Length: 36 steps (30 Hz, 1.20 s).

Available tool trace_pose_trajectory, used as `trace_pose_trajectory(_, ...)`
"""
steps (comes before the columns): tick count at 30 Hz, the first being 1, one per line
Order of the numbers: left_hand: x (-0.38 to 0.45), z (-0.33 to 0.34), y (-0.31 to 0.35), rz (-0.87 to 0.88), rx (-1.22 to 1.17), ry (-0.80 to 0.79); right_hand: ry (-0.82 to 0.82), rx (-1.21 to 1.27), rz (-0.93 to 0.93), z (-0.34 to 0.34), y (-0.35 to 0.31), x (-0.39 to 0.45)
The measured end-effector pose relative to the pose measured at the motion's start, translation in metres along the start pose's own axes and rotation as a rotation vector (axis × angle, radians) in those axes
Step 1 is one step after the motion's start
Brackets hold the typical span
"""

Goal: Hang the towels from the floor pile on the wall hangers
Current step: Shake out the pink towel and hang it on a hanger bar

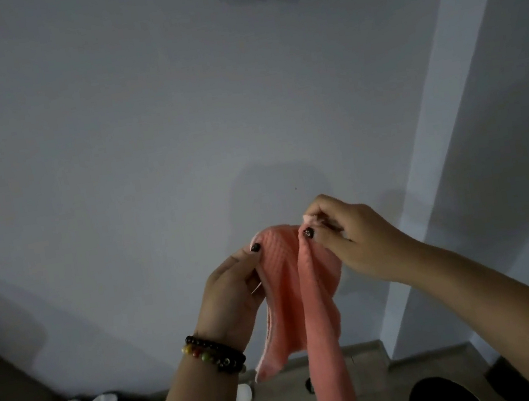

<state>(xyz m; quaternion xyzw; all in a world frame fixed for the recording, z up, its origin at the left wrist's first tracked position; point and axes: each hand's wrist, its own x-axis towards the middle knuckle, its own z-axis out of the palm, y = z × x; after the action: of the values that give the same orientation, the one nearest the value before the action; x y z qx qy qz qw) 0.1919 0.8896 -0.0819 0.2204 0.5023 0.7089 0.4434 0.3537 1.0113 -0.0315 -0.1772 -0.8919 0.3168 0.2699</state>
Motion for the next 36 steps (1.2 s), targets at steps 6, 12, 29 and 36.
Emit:
trace_pose_trajectory(6, -0.008, 0.014, 0.002, 0.042, 0.061, -0.13, 0.021, 0.119, -0.086, 0.002, -0.006, 0.004)
trace_pose_trajectory(12, -0.02, 0.03, 0.006, 0.137, 0.058, -0.201, 0.104, 0.213, 0.003, 0.002, -0.018, 0.003)
trace_pose_trajectory(29, -0.012, 0.007, 0.015, 0.212, -0.051, -0.14, -0.081, 0.089, 0.164, -0.001, -0.003, -0.002)
trace_pose_trajectory(36, -0.007, -0.023, 0.017, 0.265, -0.017, 0.039, -0.029, -0.291, -0.006, 0.009, 0.03, -0.008)
